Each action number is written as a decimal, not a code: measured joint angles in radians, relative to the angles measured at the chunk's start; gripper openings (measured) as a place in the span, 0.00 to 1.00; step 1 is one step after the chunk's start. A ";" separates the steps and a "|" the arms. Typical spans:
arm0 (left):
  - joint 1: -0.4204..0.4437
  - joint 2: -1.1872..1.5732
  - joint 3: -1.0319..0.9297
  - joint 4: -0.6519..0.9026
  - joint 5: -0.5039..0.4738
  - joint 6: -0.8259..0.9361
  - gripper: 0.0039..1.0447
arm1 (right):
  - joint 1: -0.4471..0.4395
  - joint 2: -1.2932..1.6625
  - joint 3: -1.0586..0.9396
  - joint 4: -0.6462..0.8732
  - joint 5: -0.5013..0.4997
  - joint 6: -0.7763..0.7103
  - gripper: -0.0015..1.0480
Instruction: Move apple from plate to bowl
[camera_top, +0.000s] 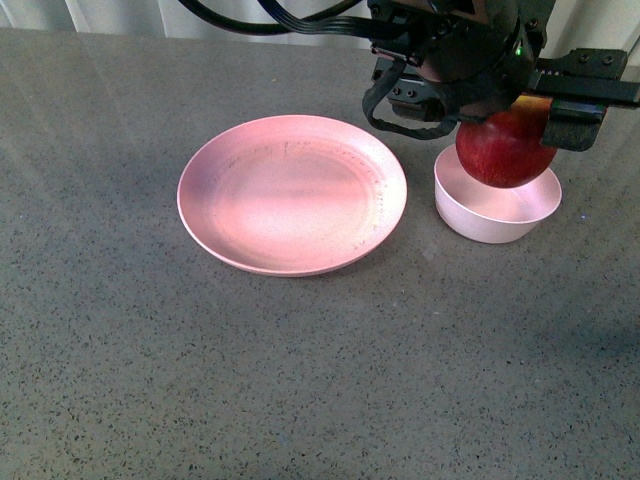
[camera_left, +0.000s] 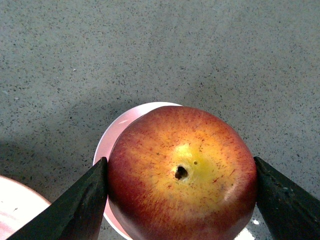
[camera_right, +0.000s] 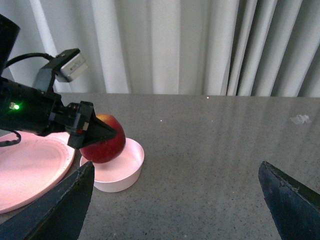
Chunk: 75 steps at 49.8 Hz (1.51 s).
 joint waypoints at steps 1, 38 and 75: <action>-0.001 0.008 0.006 -0.002 -0.003 0.000 0.70 | 0.000 0.000 0.000 0.000 0.000 0.000 0.91; -0.005 0.072 0.061 -0.018 -0.006 -0.013 0.93 | 0.000 0.000 0.000 0.000 0.000 0.000 0.91; 0.183 -0.184 -0.185 0.112 -0.036 -0.064 0.92 | 0.000 0.000 0.000 0.000 0.000 0.000 0.91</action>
